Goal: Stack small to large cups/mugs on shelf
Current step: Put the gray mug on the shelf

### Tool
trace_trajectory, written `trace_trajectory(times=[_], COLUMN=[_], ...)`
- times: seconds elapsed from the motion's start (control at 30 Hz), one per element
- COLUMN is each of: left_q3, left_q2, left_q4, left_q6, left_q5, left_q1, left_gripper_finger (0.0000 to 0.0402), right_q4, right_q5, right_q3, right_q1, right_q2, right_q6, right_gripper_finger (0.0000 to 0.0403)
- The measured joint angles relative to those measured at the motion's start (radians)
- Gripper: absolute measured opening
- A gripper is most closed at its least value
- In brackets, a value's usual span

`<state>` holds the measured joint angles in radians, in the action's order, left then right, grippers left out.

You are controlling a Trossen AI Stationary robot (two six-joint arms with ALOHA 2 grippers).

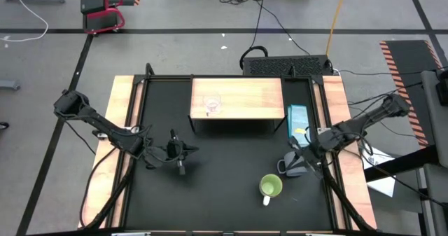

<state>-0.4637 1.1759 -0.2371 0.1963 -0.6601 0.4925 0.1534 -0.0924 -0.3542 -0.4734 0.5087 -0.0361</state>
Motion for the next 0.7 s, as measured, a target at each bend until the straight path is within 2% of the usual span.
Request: trace_trajectory(times=[0.23,0.53,0.7], left_q3=[0.000,0.000,0.000], left_q2=[0.000,0.000,0.000], left_q4=[0.000,0.000,-0.001], left_q6=[0.005,0.009,0.017], left_q5=[0.000,0.000,-0.001], left_q1=[0.000,0.000,0.000], left_gripper_finger=[0.0008,0.0008,0.0008], right_q4=[0.123,0.206,0.211], right_q5=[0.169,0.384,0.422], right_q3=[-0.076,-0.082,-0.098], right_q1=[-0.128,-0.281,-0.372], right_q2=[0.018,0.071,0.110], right_q6=[0.068,0.219,0.281], right_gripper_finger=[0.0000,0.0000,0.0000])
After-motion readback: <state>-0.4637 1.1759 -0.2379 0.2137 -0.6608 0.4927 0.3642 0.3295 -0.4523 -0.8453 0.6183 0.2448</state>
